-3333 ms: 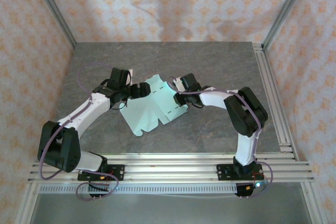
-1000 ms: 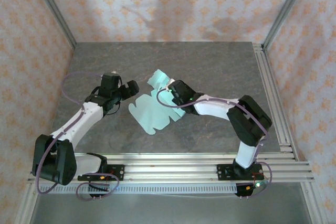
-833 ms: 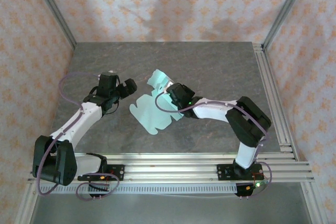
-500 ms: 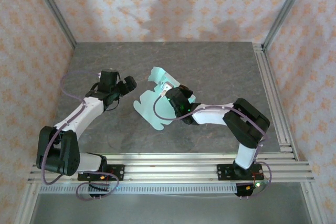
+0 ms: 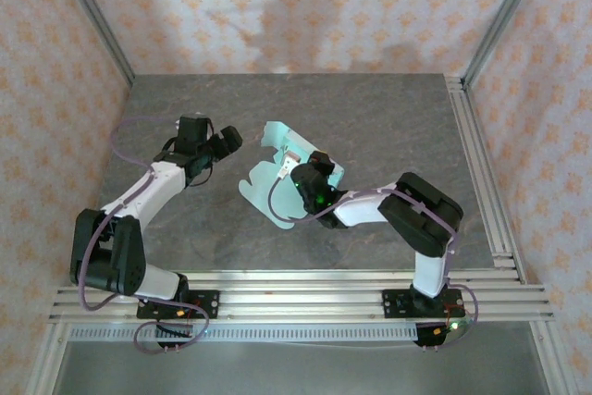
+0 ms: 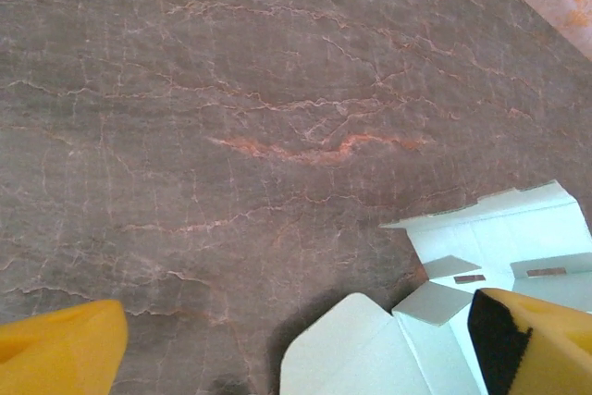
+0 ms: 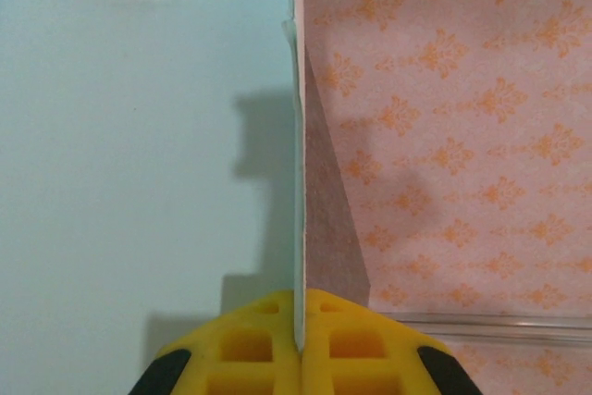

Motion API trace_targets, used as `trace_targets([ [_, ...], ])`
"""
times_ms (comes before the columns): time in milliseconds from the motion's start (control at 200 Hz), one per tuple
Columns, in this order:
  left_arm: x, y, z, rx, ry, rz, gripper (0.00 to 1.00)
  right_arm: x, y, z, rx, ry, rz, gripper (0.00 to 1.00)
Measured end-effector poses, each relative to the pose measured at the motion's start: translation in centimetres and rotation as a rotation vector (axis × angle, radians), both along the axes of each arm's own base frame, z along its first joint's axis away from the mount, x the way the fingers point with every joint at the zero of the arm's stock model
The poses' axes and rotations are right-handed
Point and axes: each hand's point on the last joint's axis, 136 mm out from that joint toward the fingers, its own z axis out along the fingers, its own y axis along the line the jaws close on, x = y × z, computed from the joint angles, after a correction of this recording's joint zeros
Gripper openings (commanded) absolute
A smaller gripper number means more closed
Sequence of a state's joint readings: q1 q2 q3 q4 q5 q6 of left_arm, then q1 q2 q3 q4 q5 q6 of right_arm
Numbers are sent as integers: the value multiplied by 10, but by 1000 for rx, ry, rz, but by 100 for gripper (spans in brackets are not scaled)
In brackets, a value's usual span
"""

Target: Fold the paper box

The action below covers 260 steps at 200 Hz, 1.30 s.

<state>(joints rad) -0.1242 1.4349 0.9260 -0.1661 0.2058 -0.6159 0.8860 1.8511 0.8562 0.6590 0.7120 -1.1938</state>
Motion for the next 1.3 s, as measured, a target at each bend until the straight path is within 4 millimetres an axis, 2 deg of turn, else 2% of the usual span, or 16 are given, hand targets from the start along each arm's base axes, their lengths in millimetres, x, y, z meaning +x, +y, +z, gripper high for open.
trace_targets([
  [165, 21, -4, -3, 26, 8, -43, 94, -1, 2, -3, -20, -4, 11, 0],
  [330, 50, -8, -15, 33, 32, -99, 92, -3, 4, -3, -28, -8, 22, 0],
  [526, 88, -19, -31, -9, 54, -174, 86, -4, 4, -4, -32, -6, 27, 0],
  [651, 114, -33, -48, -53, 73, -232, 74, -5, 5, -5, -28, -1, 29, 0],
  [741, 124, -43, -62, -84, 92, -280, 72, -6, 6, -8, -26, 8, 33, 0],
  [886, 124, -56, -78, -142, 121, -341, 73, -8, 4, -13, -15, 29, 26, 0],
  [1121, 118, -72, -75, -177, 113, -430, 73, -8, 6, -16, 7, 48, 24, 0],
  [1301, 95, -84, -85, -186, 146, -481, 72, -8, 7, -15, 6, 48, 31, 0],
])
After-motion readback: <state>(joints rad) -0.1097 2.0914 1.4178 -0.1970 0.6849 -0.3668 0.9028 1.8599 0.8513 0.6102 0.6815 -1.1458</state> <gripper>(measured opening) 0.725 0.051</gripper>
